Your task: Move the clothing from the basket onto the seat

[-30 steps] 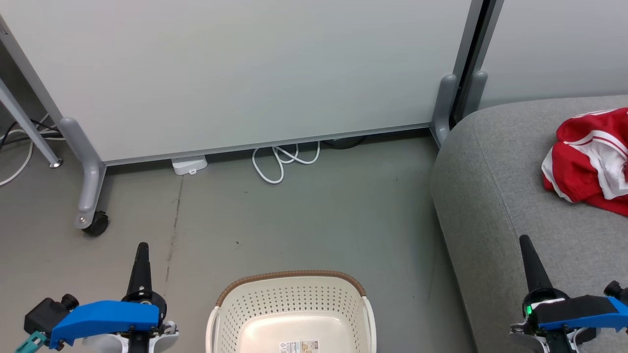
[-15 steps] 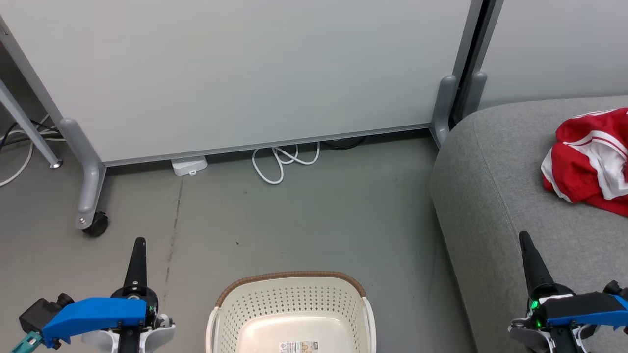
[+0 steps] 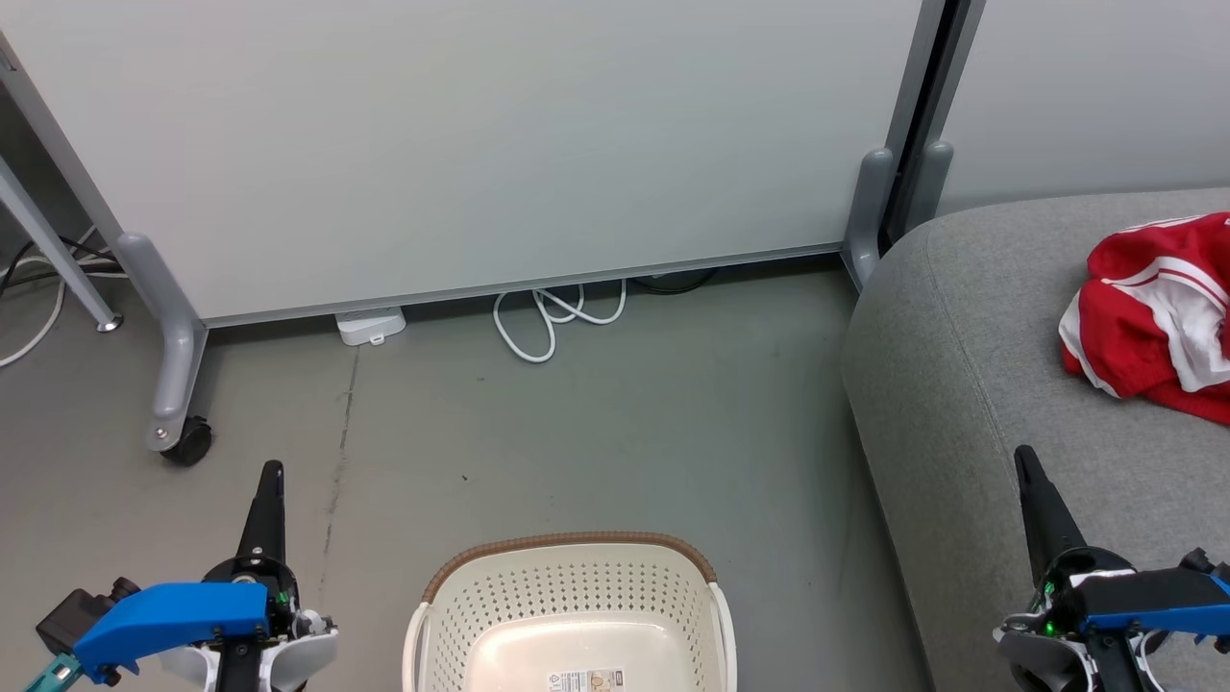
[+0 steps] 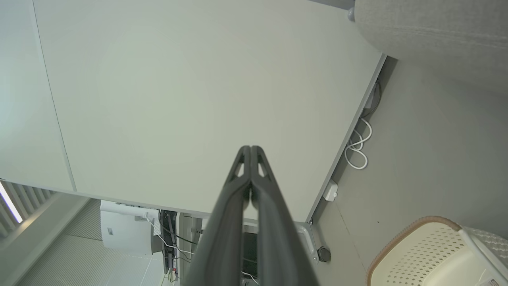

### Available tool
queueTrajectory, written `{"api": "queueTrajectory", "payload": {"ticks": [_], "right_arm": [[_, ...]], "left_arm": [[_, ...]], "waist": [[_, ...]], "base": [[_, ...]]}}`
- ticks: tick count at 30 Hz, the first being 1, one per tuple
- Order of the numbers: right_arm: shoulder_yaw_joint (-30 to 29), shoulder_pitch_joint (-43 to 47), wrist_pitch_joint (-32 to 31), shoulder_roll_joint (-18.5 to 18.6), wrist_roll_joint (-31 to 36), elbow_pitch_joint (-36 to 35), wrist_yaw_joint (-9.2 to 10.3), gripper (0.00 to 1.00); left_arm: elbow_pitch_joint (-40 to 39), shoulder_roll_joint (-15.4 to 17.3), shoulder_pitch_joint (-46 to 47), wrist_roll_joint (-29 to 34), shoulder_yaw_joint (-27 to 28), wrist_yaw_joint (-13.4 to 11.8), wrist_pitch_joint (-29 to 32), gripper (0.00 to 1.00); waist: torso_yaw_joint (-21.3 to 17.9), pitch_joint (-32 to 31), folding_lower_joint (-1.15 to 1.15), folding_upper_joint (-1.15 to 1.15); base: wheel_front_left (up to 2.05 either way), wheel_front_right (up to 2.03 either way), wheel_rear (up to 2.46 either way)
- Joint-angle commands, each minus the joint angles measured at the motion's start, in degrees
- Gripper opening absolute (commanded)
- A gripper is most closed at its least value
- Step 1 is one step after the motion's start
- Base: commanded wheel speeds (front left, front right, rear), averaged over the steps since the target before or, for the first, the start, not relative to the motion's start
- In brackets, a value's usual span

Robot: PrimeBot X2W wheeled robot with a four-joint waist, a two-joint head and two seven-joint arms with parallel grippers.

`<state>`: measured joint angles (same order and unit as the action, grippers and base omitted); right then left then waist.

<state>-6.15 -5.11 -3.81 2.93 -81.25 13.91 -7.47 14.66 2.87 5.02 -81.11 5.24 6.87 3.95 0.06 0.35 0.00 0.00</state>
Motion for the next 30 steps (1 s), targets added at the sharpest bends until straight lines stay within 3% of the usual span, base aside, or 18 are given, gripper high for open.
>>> {"api": "queueTrajectory", "payload": {"ticks": [1,30], "right_arm": [[-0.22,-0.81,-0.54,-0.04,-1.70,-0.06,-0.04,0.00],[-0.47,-1.51,-2.98,-0.09,-11.22,0.18,-0.04,0.00]], "left_arm": [[-0.50,0.01,1.22,-1.63,0.52,0.40,0.41,0.00],[-0.71,0.00,1.48,-11.35,1.44,0.73,2.85,0.00]], "waist": [[0.00,-0.02,0.00,0.00],[-0.06,-0.18,0.00,0.00]], "base": [[0.00,0.00,0.00],[0.00,0.00,0.00]]}}
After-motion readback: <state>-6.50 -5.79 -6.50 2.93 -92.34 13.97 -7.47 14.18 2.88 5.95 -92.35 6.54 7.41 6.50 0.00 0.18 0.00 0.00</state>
